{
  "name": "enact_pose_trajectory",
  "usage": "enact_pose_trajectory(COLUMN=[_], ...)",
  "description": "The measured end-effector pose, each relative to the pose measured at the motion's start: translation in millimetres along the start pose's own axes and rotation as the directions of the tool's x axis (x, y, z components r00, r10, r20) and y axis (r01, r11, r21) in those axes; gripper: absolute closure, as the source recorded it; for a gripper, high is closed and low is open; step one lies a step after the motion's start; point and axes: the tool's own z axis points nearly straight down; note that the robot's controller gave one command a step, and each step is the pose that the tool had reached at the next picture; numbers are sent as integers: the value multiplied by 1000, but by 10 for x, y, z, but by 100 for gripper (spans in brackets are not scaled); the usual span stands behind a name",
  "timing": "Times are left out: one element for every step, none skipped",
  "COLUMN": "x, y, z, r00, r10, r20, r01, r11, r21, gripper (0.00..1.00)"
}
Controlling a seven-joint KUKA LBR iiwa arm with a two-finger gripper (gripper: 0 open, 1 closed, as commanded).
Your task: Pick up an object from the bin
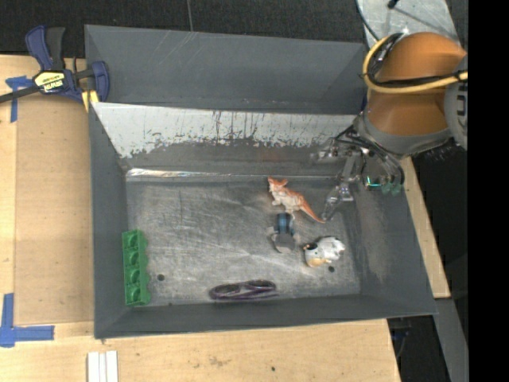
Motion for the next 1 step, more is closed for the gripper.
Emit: enact_pose_trajectory(x=[-167], y=[-150], z=[1025], r00=[924], r10=[-383], r20=[19], r01=[383], r11=[924], r21=[11], gripper=[100])
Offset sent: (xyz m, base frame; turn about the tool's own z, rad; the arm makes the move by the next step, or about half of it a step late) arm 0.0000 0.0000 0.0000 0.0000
